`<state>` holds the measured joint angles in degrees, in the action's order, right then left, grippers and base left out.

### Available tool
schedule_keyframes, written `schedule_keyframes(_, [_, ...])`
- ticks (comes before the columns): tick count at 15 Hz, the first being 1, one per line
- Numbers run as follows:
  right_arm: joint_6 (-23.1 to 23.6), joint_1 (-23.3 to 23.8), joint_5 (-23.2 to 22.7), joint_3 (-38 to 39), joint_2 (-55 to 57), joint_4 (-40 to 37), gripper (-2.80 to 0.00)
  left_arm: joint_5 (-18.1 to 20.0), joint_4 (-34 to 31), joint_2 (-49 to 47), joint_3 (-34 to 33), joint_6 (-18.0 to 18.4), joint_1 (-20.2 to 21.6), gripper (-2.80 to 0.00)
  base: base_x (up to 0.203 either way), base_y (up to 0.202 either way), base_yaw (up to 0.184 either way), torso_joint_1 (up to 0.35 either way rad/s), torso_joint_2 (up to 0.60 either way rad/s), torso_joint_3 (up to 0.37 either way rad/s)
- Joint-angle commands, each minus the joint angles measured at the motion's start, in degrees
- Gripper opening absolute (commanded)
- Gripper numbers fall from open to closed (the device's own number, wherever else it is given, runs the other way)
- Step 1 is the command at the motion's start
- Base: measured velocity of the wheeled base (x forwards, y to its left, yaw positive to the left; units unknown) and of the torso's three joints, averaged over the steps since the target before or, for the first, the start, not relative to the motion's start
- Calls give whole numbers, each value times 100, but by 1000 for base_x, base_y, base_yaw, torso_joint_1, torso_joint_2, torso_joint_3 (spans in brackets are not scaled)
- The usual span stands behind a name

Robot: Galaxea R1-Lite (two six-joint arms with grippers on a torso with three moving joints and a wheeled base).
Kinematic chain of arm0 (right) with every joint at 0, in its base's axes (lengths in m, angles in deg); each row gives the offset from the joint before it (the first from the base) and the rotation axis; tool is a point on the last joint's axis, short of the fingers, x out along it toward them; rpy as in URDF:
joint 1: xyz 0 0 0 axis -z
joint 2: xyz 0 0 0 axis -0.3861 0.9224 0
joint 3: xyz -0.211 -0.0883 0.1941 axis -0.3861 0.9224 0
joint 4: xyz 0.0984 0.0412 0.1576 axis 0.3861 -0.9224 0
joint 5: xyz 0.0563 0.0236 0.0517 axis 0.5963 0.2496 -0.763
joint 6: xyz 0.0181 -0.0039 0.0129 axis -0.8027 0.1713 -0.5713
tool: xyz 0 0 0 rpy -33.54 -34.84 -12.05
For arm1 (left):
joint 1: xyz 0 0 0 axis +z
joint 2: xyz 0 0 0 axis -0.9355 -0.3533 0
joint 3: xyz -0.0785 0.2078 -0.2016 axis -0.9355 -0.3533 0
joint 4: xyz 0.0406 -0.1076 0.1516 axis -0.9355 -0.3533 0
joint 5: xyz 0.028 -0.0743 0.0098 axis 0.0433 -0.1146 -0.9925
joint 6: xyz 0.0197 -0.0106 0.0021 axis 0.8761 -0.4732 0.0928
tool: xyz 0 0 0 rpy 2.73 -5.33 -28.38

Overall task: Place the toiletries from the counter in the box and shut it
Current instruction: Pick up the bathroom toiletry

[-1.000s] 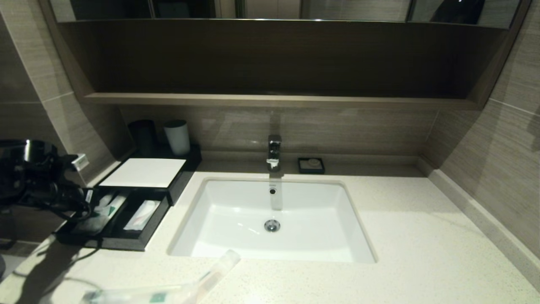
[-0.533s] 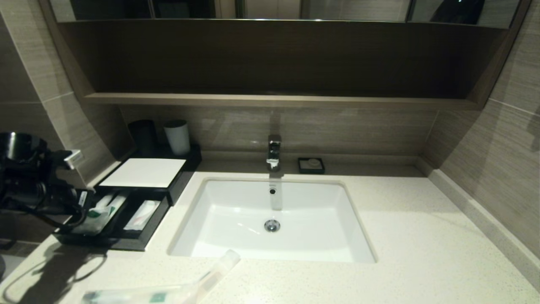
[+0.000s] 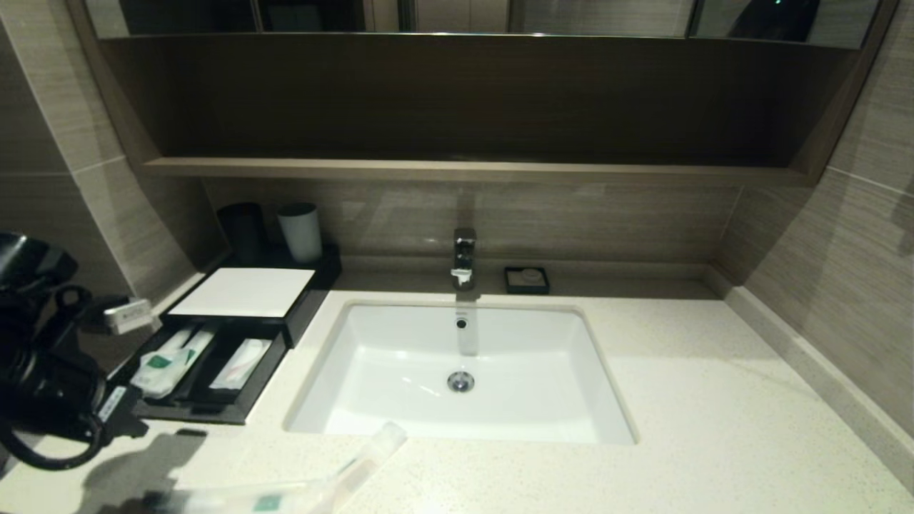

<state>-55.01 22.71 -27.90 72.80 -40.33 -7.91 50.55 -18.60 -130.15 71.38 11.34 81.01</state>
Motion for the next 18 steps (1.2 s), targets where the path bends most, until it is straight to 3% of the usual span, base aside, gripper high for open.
schedule_keyframes(1, [2,0,0,5,-9,-2,-280,-61,-169,-167,50,6,-94,-280,0,0,0,0,0,0])
schedule_keyframes(4, [2,0,0,5,-9,-2,-280,-67,-134,-357,-155,-67,-521,-280,0,0,0,0,0,0])
schedule_keyframes(7, [2,0,0,2,-9,-2,-280,86,-22,-794,-228,-617,-1034,-280,0,0,0,0,0,0])
schedule_keyframes(9, [2,0,0,5,0,-2,-280,107,111,-744,-244,-612,-1064,-280,0,0,0,0,0,0])
schedule_keyframes(11, [2,0,0,-3,0,-2,-280,87,94,-676,-334,-326,-1075,-280,0,0,0,0,0,0])
schedule_keyframes(14, [2,0,0,0,0,-2,-280,48,-167,-495,-668,548,-934,-280,0,0,0,0,0,0])
schedule_keyframes(18, [2,0,0,4,0,-2,-280,65,-1708,-251,-524,1082,-922,-280,0,0,0,0,0,0])
